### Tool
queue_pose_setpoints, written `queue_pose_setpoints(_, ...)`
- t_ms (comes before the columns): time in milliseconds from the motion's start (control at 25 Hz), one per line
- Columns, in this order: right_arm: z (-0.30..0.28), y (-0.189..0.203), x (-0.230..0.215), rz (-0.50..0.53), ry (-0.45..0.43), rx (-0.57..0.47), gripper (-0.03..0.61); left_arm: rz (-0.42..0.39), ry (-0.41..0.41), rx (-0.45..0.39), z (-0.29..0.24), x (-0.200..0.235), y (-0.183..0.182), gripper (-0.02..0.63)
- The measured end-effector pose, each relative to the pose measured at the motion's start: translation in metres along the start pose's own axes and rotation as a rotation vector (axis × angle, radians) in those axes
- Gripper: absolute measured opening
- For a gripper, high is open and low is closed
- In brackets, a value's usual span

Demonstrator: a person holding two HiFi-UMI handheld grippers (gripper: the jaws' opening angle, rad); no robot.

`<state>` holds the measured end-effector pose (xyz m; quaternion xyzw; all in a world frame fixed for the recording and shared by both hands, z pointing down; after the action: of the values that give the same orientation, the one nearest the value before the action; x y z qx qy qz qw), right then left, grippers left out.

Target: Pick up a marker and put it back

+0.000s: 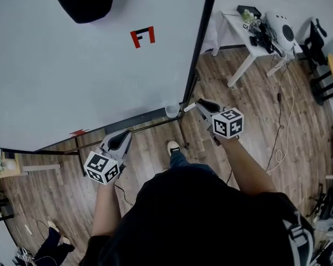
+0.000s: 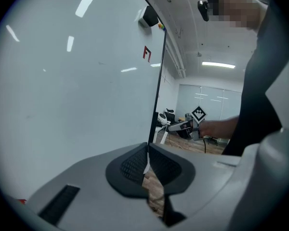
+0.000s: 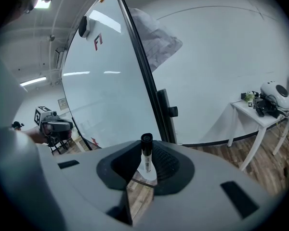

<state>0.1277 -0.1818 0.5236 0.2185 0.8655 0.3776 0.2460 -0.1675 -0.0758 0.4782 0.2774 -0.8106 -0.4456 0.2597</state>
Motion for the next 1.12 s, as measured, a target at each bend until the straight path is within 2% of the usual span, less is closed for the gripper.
queue_pose_setpoints(680, 0.036, 0.022, 0.013, -0.004, 0.01, -0.011, 0.061, -0.07, 0.063, 0.008, 0.0, -0.028, -0.006, 0.02)
queue_pose_setpoints(1120, 0.041, 0.025, 0.017, -0.008, 0.005, -0.012, 0.061, -0.061, 0.063, 0.01, 0.004, -0.029, 0.0, 0.019)
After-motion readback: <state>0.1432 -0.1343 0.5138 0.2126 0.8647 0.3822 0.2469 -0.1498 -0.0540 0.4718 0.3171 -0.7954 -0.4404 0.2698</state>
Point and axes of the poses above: the fingertips, and each gripper's own axes: z backward along the fingers, x to its left, y out of its underside, the point moved 3 cm from there along z, backward along the fingers, and after that the axes turned 10 degrees about x, right-handed, at the moved point
